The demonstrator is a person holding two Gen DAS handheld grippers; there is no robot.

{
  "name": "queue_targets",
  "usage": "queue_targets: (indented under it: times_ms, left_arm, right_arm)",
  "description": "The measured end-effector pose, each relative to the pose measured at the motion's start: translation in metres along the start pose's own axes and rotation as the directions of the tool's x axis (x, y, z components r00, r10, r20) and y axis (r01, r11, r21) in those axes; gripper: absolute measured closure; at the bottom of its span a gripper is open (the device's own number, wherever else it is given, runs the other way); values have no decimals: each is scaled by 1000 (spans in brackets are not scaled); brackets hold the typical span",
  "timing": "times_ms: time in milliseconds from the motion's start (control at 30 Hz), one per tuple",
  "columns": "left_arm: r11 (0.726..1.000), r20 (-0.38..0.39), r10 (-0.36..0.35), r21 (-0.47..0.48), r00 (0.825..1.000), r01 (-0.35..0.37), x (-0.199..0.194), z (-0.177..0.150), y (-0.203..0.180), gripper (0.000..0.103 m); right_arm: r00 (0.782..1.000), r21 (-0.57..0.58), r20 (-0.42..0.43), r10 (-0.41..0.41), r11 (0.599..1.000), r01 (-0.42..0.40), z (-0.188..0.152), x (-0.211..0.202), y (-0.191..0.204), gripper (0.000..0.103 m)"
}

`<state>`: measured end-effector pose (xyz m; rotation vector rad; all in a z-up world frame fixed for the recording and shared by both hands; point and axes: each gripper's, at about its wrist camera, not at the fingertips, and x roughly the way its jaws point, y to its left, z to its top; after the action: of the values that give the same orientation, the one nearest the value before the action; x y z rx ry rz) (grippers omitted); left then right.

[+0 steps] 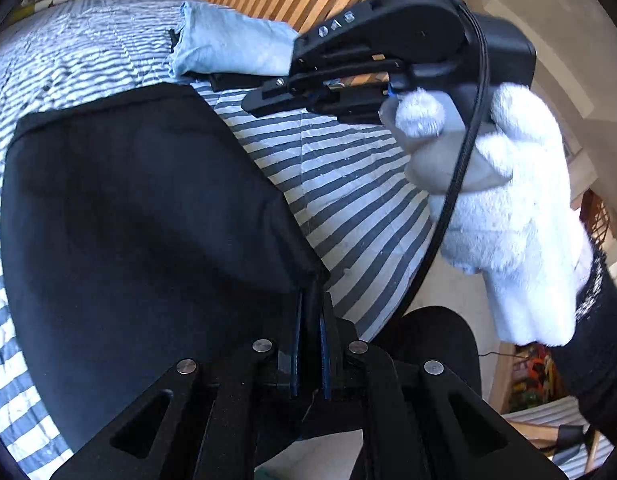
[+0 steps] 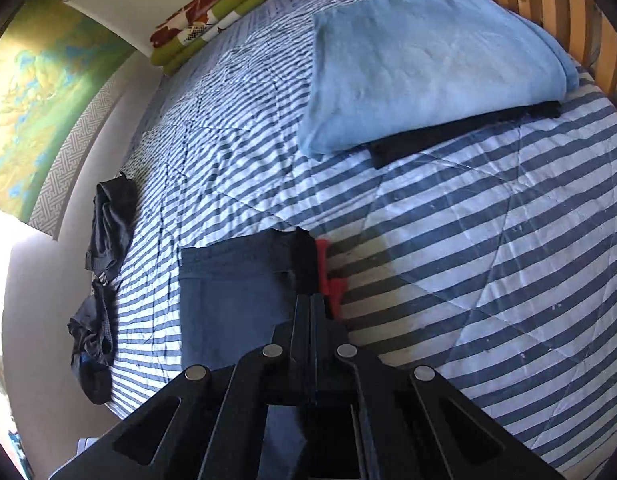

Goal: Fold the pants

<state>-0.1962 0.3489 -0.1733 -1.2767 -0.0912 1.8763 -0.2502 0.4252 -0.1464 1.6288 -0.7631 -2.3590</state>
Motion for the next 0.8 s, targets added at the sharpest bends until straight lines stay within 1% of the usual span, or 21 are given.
queue_targets:
  times_ms: [33,100,133,200,267,300,333,400,467,500,567,633,700,733,800]
  left_arm:
    - [1000,7,-12,-11,1000,12,4,3,5,96]
    - [999,31,-28,-17,999,28,3,10,3,96]
    - [1000,44,-25,-4,999,26,4,16,1,96]
    - [1000,48,-3,19,999,2,13,24,1,95]
    - [1000,20,-22,8,1000,22,28,27,5,84]
    - [999,-14,-38,3,999,38,33,25,2,66]
    - [999,-42,-50,1,998,51,37,23,0,54]
    - [995,-52,-95,37,994,97,32,14,-9,52]
    - [993,-45,-89,76,995,92,18,5,-14,52]
    - [994,-32,-88,69,996,90,6,0,-10,52]
    - [996,-4,-87,17,996,87,-18,-8,6,52]
    - [999,33,-25,-24,999,26,-40,-11,29,52]
    - [997,63,63,-39,996,-60,-55,-12,53,52]
    - [995,70,90,-60,994,-85,-59,-10,65,53]
    - [991,74,96,-96,993,-89,-61,-7,81,54]
  right_arm:
    - [1000,9,-7,2,1000,-2,0,3,-6,99]
    - [1000,3,-18,17,1000,-17,-2,6,-9,99]
    - [1000,-5,-21,10,1000,-10,-3,8,-11,99]
    - [1000,-21,-22,5,1000,-6,-4,8,-9,99]
    - [1000,-33,-15,-13,999,12,-4,7,-5,99]
    - [1000,-49,-5,-26,998,26,-4,5,-2,99]
    - [999,-63,2,-33,997,33,-4,3,0,99]
    - [999,-88,14,-35,995,37,-4,-1,4,99]
    - [999,-114,21,-25,993,27,-7,-6,11,98]
    - [1000,-123,21,-19,992,21,-9,-9,14,98]
    - [1000,-148,23,-16,989,19,-15,-12,22,98]
    - [1000,-180,26,-7,984,12,-24,-16,30,98]
    - [999,-234,37,-8,972,16,-36,-17,43,98]
    - [999,-257,44,-8,966,19,-40,-16,49,97]
    - [999,-299,46,-17,954,30,-49,-8,60,96]
